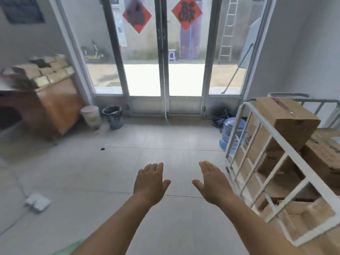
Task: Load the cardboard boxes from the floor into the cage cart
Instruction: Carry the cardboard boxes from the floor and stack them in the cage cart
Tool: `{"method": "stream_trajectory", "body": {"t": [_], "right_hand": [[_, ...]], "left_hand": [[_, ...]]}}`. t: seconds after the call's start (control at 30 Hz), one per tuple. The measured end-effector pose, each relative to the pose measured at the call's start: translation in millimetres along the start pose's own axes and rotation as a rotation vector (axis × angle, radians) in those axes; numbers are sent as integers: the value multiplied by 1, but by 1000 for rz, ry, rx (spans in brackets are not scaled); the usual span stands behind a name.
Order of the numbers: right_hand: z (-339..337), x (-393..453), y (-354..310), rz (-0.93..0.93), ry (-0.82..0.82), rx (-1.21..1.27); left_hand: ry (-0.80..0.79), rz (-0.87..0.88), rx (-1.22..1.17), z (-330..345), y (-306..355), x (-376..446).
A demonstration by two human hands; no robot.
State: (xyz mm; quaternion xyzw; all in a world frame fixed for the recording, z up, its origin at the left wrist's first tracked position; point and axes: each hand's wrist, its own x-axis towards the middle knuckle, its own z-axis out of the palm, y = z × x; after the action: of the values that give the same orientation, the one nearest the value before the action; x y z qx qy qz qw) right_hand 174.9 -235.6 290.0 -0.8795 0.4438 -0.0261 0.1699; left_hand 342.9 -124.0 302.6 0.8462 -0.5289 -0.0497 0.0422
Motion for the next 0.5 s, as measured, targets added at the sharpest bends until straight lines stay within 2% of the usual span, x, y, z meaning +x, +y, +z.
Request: {"method": "stream_trajectory", "body": {"t": [0.23,0.5], "right_hand": [[71,-8,-132,-267,-172,-16],[142,1,-242,-524,-321,-100]], "left_hand": [[-8,-343,-52,21,-135,-107],[-70,-740,-136,59,-237,-193]]}}
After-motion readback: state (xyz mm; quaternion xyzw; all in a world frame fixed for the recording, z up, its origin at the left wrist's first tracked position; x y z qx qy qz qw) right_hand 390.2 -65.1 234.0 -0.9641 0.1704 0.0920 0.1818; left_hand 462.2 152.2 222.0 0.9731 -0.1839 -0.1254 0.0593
